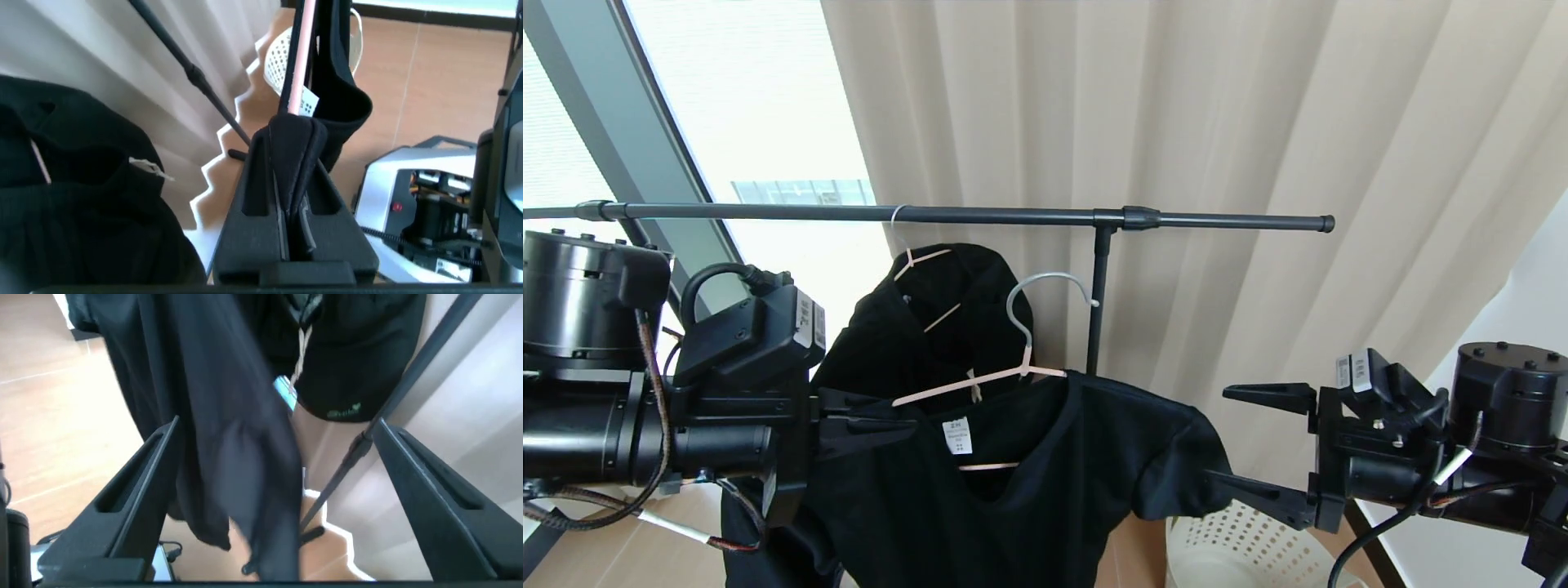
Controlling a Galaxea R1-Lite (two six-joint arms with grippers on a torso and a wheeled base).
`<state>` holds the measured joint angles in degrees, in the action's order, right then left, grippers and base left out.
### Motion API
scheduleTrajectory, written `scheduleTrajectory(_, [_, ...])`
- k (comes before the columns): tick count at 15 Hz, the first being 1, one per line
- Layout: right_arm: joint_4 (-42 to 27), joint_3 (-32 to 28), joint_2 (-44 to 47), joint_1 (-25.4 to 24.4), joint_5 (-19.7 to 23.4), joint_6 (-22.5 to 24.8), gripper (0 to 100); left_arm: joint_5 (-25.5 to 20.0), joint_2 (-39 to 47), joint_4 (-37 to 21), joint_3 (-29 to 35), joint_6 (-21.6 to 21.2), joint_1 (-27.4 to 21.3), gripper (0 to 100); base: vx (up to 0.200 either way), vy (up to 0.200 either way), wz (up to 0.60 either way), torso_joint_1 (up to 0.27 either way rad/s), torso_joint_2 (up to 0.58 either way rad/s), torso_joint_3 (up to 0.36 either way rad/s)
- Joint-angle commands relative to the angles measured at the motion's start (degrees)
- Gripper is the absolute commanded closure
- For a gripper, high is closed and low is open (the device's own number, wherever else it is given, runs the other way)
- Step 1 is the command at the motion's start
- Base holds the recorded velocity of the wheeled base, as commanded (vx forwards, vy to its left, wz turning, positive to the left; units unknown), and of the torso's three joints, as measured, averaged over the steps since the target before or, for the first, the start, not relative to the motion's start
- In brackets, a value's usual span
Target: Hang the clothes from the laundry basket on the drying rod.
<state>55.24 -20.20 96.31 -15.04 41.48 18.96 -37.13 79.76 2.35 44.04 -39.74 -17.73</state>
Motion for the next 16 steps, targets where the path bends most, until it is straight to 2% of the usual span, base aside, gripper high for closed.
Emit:
scheduleTrajectory(1, [0.05, -0.28, 2.75, -0.87, -1.41, 0.03, 0, -0.05, -1.8, 3.01, -3.44, 1.86, 0.32, 100, 0.0, 0.0, 0.0, 0.0, 0.0, 0.0])
scheduleTrajectory(2, [0.05, -0.28, 2.75, -0.87, -1.49, 0.03, 0, -0.05, -1.8, 3.18, -3.53, 1.95, 0.32, 100, 0.0, 0.0, 0.0, 0.0, 0.0, 0.0])
scheduleTrajectory(3, [0.14, -0.63, 3.63, -0.87, -2.11, 0.03, 0, -0.13, -2.6, 6.96, -6.34, 4.5, 0.15, 100, 0.0, 0.0, 0.0, 0.0, 0.0, 0.0])
scheduleTrajectory(5, [0.14, -1.07, 4.15, -0.78, -2.11, 0.03, 0, -0.13, -2.68, 8.99, -7.39, 4.94, -0.38, 100, 0.0, 0.0, 0.0, 0.0, 0.0, 0.0])
scheduleTrajectory(10, [1.1, -1.25, 6.0, -0.69, -3.43, 0.12, 0, -0.05, -3.56, 9.25, -8.45, 5.2, -0.64, 100, 0.0, 0.0, 0.0, 0.0, 0.0, 0.0])
scheduleTrajectory(12, [2.6, -1.07, 7.41, -0.51, -3.43, 0.38, 0, -0.05, -3.65, 10.74, -9.06, 6.87, -0.73, 100, 0.0, 0.0, 0.0, 0.0, 0.0, 0.0])
scheduleTrajectory(16, [2.95, -0.89, 8.99, 0.45, -3.52, 3.28, 0, -0.05, -3.56, 12.85, -9.42, 8.89, -0.64, 100, 0.0, 0.0, 0.0, 0.0, 0.0, 0.0])
